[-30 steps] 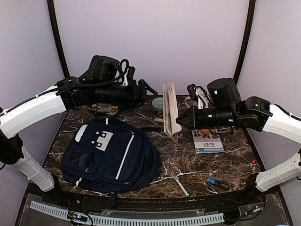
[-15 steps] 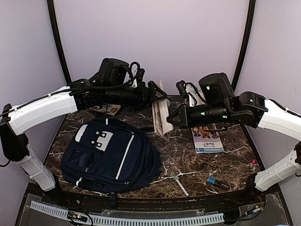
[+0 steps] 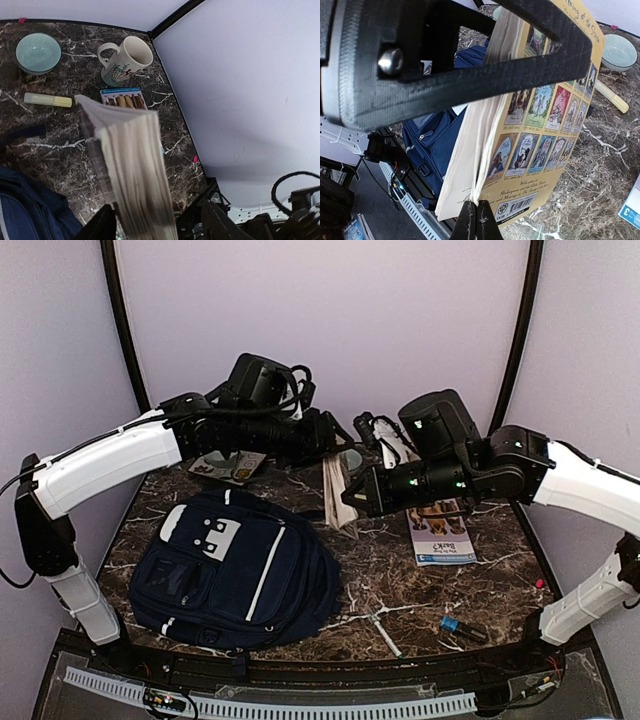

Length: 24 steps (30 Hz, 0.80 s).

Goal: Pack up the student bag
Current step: Pass from the right arm to the left

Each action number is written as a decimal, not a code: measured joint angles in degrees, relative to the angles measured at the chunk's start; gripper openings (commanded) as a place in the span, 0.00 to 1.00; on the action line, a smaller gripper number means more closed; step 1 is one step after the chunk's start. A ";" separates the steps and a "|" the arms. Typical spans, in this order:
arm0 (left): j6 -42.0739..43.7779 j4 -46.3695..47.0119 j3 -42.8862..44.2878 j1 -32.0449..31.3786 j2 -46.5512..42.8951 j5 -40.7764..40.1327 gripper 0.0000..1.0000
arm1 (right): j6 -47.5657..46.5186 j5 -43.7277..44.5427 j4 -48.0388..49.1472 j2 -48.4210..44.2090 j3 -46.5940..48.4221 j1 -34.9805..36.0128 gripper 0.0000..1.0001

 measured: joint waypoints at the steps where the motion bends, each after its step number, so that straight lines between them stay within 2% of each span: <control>1: -0.17 -0.59 0.52 0.00 0.26 -0.39 0.47 | -0.13 0.13 -0.11 0.20 0.15 0.09 0.00; 4: 0.11 -1.97 1.53 -0.09 0.96 -1.33 0.27 | -0.61 0.70 -0.87 1.05 1.05 0.59 0.00; 6: -0.33 -2.71 1.53 -0.15 1.16 -1.99 0.03 | -0.92 0.94 -1.14 1.27 1.20 1.01 0.00; 9: 0.00 -3.39 1.53 -0.44 1.25 -2.25 0.00 | -0.96 1.09 -1.53 1.40 1.20 1.36 0.00; 10: 0.13 -3.37 1.53 -0.50 1.25 -2.40 0.00 | -0.96 1.18 -1.79 1.40 1.22 1.49 0.03; 11: 0.13 -3.58 1.53 -0.74 1.22 -2.75 0.00 | -0.96 1.29 -2.08 1.40 1.20 1.62 0.14; 13: 0.13 -3.54 1.42 -1.03 1.22 -3.37 0.00 | -0.90 1.33 -2.47 1.40 1.22 1.66 0.50; 15: 0.17 -3.45 0.79 -1.05 0.96 -3.85 0.00 | 0.24 2.10 -2.60 1.40 1.22 1.60 0.72; 17: 0.22 -3.50 -0.63 -1.05 0.09 -4.55 0.00 | 1.40 3.54 -3.17 1.20 1.20 1.25 0.82; 18: 0.13 -3.56 -1.33 -1.05 -0.55 -5.07 0.00 | 2.08 4.22 -3.34 0.90 1.07 0.96 0.93; 19: 0.00 -3.65 -1.99 -1.03 -1.16 -5.53 0.00 | 2.89 4.66 -3.45 0.42 0.81 0.61 0.99; 24: -2.27 -1.81 -7.02 -0.68 -6.91 -7.19 0.00 | 8.00 6.19 -3.43 -5.33 -2.32 -3.39 1.00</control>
